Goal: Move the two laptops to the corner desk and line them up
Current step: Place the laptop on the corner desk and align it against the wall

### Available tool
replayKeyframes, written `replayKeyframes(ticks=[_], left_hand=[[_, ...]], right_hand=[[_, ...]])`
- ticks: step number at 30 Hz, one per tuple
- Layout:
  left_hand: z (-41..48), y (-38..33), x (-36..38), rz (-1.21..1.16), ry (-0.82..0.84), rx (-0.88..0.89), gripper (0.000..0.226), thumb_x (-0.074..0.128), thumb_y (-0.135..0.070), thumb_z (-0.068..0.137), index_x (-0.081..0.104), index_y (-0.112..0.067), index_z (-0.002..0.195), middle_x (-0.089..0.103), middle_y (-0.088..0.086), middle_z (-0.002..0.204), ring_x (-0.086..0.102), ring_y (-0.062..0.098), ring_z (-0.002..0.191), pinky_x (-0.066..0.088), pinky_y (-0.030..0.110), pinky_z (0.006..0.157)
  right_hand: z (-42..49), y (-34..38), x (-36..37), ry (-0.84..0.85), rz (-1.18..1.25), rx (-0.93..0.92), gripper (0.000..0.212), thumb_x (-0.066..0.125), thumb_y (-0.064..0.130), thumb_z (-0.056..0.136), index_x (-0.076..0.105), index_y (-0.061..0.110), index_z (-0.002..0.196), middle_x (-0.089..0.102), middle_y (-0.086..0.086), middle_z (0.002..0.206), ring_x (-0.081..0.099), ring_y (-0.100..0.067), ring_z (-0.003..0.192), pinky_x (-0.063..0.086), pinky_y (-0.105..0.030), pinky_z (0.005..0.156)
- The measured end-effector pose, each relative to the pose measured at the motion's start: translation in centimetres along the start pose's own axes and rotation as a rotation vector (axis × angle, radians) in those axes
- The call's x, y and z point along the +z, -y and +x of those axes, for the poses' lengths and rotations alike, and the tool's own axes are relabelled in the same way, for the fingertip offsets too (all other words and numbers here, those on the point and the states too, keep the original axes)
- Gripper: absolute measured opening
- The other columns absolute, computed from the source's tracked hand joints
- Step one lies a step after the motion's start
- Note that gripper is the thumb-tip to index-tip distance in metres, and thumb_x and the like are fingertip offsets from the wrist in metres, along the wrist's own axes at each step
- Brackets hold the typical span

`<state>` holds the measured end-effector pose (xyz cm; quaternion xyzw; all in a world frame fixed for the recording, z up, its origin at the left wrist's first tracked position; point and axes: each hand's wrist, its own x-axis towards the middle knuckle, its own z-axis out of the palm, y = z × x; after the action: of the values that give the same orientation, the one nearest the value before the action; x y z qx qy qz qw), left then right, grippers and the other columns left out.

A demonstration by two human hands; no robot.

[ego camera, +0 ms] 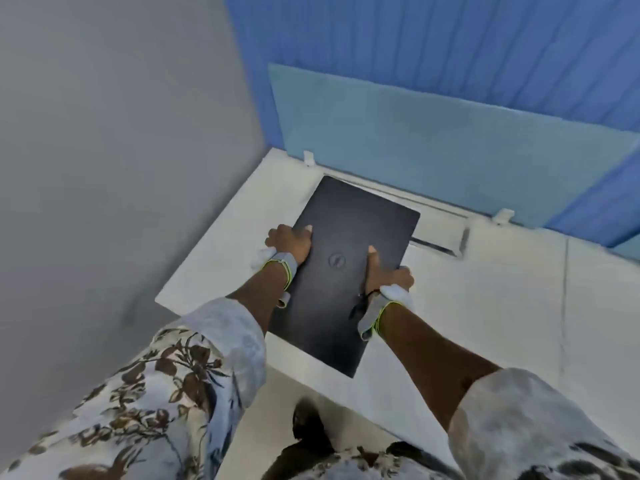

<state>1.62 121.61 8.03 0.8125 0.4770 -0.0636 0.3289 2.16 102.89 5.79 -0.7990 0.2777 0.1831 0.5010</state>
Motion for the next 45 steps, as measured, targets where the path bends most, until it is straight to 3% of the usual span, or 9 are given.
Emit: replayKeyframes(ticks=[7,17,21,30,34,45], left_hand=[[8.4,0.1,-3.2,0.079,0.02,0.04,0.069,0.048,-0.058,0.089,0.056,-0.004,0.131,0.05,0.022,0.138,0.046,0.042,0.128,0.036,0.045,0.108],[16.8,1.2,-3.7,-0.013,0.062,-0.094,0.068,0.05,-0.058,0.088,0.057,-0.006,0.131,0.054,0.021,0.138,0.051,0.041,0.127,0.04,0.043,0.109],[20.8,2.2,-3.2,0.008,0.085,-0.085,0.069,0.049,-0.059,0.087,0.062,-0.005,0.127,0.058,0.021,0.133,0.054,0.042,0.122,0.042,0.043,0.106],[28.3,3.6,-5.1,0.083,0.189,-0.09,0.072,0.049,-0.055,0.09,0.054,0.002,0.134,0.053,0.022,0.139,0.049,0.04,0.13,0.037,0.04,0.111],[30.3,4.7,-5.1,0.01,0.236,-0.078,0.072,0.051,-0.057,0.083,0.061,0.0,0.127,0.062,0.021,0.131,0.057,0.041,0.122,0.044,0.043,0.108],[32.0,4.4,-5.9,0.053,0.219,0.013,0.054,0.05,-0.048,0.09,0.073,-0.001,0.105,0.073,0.019,0.11,0.068,0.037,0.102,0.054,0.036,0.091]], right_hand=[[1.0,4.4,7.5,-0.023,-0.037,0.034,0.083,0.063,0.073,0.075,0.059,0.004,0.121,0.059,-0.018,0.125,0.063,-0.039,0.112,0.048,-0.039,0.083],[5.5,9.0,14.4,0.005,-0.164,0.001,0.085,0.062,0.077,0.07,0.063,0.008,0.119,0.061,-0.013,0.124,0.059,-0.036,0.118,0.048,-0.044,0.098],[6.5,9.1,17.1,0.026,-0.176,0.046,0.082,0.06,0.075,0.073,0.063,0.009,0.121,0.06,-0.013,0.127,0.058,-0.035,0.119,0.046,-0.041,0.099],[6.3,10.3,24.4,-0.032,-0.227,0.205,0.088,0.06,0.077,0.072,0.062,0.007,0.125,0.062,-0.015,0.127,0.061,-0.035,0.117,0.049,-0.039,0.095],[6.8,10.2,26.0,-0.036,-0.244,0.207,0.088,0.056,0.082,0.069,0.065,0.011,0.121,0.063,-0.014,0.124,0.062,-0.035,0.114,0.049,-0.04,0.091],[7.9,11.0,28.2,-0.073,-0.286,0.199,0.087,0.058,0.078,0.074,0.061,0.007,0.124,0.061,-0.016,0.128,0.059,-0.036,0.119,0.047,-0.04,0.094]])
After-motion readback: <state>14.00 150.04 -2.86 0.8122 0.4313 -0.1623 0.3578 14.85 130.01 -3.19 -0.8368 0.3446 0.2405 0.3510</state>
